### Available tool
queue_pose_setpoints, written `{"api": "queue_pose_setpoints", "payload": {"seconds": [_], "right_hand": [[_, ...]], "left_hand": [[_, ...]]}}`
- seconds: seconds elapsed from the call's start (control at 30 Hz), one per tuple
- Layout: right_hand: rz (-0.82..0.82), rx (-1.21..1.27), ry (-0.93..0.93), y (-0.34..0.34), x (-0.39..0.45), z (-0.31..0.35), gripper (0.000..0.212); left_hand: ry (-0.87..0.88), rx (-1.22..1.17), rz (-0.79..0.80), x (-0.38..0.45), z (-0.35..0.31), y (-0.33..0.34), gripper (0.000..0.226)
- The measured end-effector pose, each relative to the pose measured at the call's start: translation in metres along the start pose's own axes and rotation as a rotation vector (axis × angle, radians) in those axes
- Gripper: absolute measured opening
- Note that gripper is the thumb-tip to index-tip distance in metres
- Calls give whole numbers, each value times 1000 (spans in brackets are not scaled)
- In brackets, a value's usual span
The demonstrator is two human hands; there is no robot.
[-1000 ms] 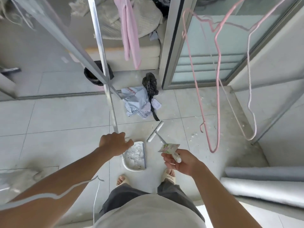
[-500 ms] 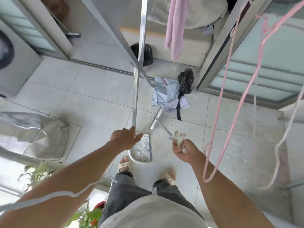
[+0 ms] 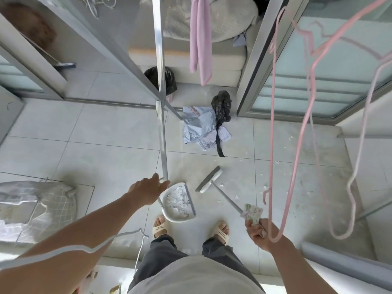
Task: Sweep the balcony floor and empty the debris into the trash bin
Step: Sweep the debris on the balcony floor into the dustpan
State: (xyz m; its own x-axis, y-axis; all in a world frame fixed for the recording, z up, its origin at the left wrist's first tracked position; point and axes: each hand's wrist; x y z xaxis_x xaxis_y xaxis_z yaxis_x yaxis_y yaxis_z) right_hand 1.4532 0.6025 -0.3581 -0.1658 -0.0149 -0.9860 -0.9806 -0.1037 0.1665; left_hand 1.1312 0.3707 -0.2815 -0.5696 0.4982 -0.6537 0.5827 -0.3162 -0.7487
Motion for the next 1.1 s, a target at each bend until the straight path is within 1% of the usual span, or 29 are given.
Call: {"api": "queue_pose_setpoints", "payload": {"seconds": [0.17, 0.3, 0.4, 0.57, 0.67, 0.8, 0.93, 1.0, 1.03, 1.1], "right_hand": [[180, 101, 7, 31, -30, -18, 21], [202, 70, 12, 61, -36, -48, 23], [252, 71, 23, 92, -37, -67, 22], [311, 1, 22, 138, -30, -76, 21], [329, -88, 21, 163, -25, -78, 19], [326, -202, 8, 202, -16, -78, 13], [288, -372, -4, 238, -14, -82, 8], [239, -472, -23, 248, -16, -84, 5], [217, -519, -35, 255, -17, -86, 6], [184, -605, -44, 265, -20, -90, 24]], "left_hand": [[19, -46, 29, -4, 29, -2, 64], [59, -116, 28, -13, 50, -1, 63], [65, -157, -68, -20, 61, -6, 59], [-43, -99, -255, -38, 76, -24, 48], [-109, -124, -333, -51, 100, -36, 45], [-132, -172, -430, -64, 145, -40, 38], [-164, -222, -492, -74, 180, -47, 44], [-166, -223, -497, -76, 187, -50, 43], [-169, -226, -507, -78, 192, -51, 41], [-174, -202, -525, -81, 199, -53, 41]]}}
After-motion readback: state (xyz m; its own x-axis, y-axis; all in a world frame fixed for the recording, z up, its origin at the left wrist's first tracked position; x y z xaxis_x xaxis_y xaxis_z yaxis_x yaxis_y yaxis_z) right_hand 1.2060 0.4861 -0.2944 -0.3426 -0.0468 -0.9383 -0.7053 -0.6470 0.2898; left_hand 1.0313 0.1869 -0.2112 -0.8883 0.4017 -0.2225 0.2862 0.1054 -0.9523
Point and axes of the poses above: each hand's wrist, its own x-axis towards the middle knuckle, its own y-axis out of the palm, z = x × y, and after that the axes turned 6 degrees about y, right-handed
